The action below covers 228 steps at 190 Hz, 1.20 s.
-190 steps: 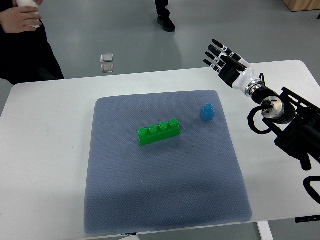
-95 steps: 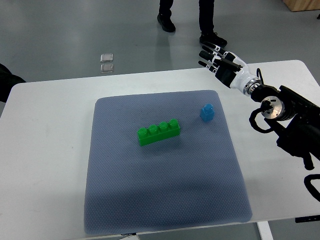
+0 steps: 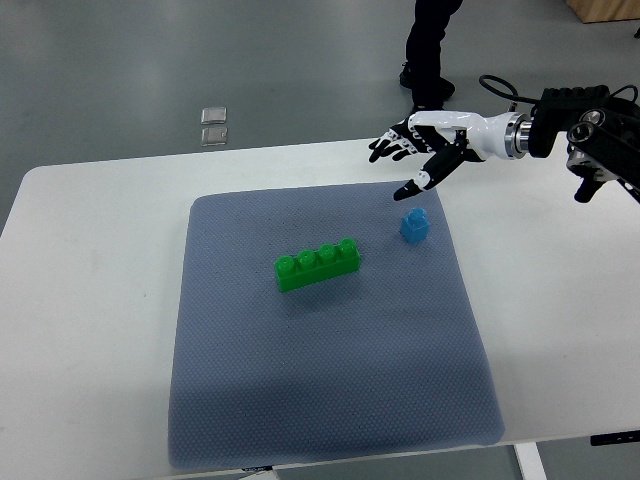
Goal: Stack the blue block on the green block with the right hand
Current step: 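Lower the right hand around the blue block and close fingers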
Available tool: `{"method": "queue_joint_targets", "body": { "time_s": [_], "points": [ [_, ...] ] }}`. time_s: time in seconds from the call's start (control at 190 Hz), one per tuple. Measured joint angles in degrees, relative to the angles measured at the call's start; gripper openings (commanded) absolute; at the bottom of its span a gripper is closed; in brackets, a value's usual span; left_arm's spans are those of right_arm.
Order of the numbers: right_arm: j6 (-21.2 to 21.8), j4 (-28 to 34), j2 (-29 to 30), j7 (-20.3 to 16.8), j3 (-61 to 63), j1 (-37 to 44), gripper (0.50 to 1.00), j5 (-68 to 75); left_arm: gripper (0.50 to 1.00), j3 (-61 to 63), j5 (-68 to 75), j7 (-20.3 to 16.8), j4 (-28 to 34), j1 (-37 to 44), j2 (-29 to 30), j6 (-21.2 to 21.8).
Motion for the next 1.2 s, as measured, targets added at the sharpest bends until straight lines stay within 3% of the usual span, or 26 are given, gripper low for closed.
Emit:
{"method": "queue_joint_targets", "body": {
  "time_s": [0.215, 0.504, 0.657, 0.841, 1.198],
  "points": [
    [-2.4, 3.3, -1.1, -1.1, -8.1, 5.0, 0.926, -5.1, 1.000, 0.0, 0.0, 0.0, 0.0, -0.1, 0.0, -0.1],
    [-10.2, 1.1, 1.8, -4.4, -11.3, 3.2, 0.919, -7.3, 1.000, 0.0, 0.0, 0.0, 0.0, -0.1, 0.0, -0.1],
    [-12.3, -0.1, 3.0, -5.0, -11.9, 1.4, 0.913, -8.0, 1.000, 0.0, 0.0, 0.0, 0.0, -0.1, 0.0, -0.1],
    [-14.0, -2.3, 3.6, -5.0, -12.0, -0.2, 0.838, -9.6, 1.000, 0.1, 0.0, 0.0, 0.1, -0.1, 0.0, -0.1],
    [-15.1, -2.5, 4.0, -4.8, -11.9, -1.3, 0.819, -9.8, 1.000, 0.1, 0.0, 0.0, 0.3, -0.1, 0.0, -0.1]
  ]
}}
